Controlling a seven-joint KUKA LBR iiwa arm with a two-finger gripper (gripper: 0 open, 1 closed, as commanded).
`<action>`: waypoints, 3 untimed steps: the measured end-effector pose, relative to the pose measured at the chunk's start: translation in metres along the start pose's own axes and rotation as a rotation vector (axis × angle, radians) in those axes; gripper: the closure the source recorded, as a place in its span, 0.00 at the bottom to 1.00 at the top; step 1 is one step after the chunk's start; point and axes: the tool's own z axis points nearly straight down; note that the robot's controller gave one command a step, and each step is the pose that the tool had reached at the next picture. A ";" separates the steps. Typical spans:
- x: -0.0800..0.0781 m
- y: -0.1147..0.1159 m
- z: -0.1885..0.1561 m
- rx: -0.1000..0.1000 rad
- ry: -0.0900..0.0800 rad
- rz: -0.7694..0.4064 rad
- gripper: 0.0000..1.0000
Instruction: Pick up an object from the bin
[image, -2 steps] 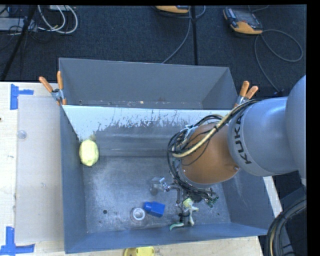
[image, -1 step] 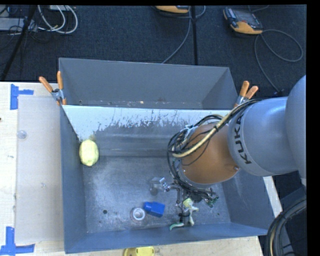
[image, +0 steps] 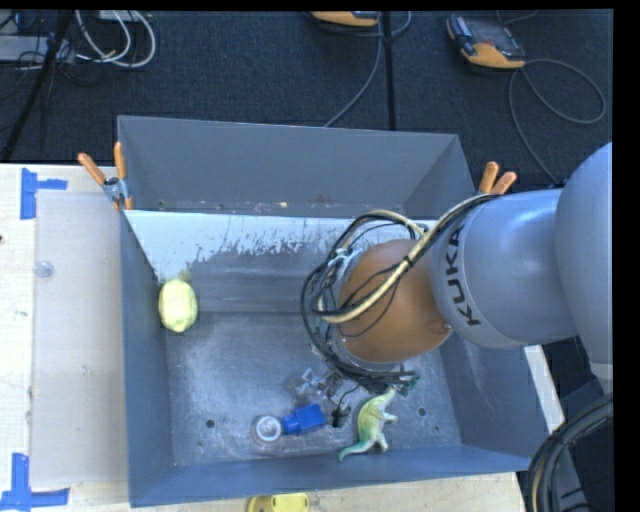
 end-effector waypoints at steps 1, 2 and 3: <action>0.000 0.000 0.000 0.000 0.000 0.001 1.00; 0.001 -0.002 0.000 -0.001 0.000 -0.023 1.00; 0.002 0.005 0.000 0.000 0.001 -0.059 1.00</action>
Offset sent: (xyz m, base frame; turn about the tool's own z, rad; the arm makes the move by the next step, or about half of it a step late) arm 0.0041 -0.0088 -0.0001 -0.0697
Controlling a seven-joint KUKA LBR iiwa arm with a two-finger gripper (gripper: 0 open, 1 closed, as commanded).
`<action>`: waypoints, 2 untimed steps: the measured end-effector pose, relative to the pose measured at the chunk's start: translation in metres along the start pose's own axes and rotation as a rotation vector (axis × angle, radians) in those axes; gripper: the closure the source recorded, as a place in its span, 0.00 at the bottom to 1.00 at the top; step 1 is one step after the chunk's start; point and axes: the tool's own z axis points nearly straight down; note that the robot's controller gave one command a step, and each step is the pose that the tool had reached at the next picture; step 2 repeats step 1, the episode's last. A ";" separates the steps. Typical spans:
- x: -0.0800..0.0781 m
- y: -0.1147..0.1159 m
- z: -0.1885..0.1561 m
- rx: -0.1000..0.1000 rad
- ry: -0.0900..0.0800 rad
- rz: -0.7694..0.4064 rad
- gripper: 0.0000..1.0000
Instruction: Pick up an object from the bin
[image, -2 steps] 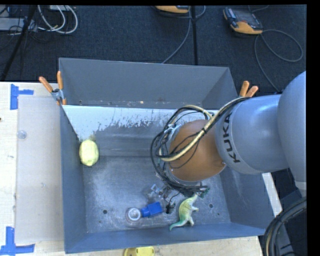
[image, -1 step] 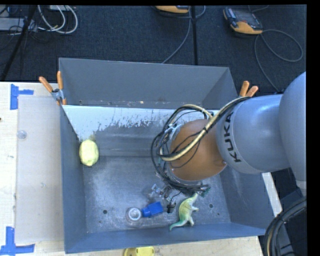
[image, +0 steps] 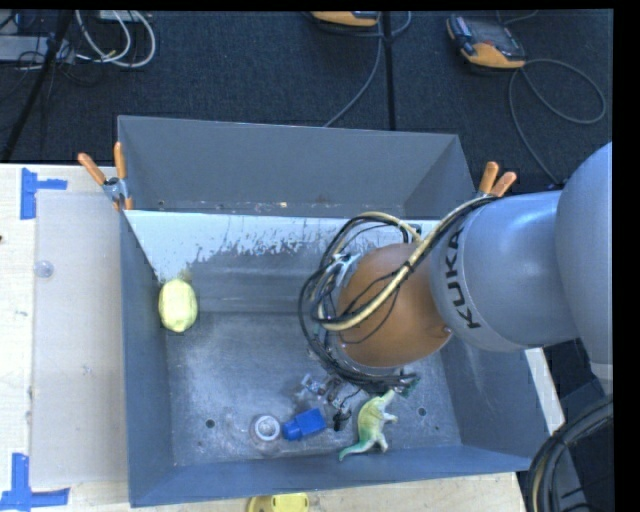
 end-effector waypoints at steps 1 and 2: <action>0.000 0.003 0.000 -0.002 0.000 -0.021 1.00; 0.000 0.003 0.000 -0.002 0.000 -0.021 1.00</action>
Offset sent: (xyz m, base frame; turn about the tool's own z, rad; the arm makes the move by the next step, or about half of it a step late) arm 0.0004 0.0081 0.0002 -0.1017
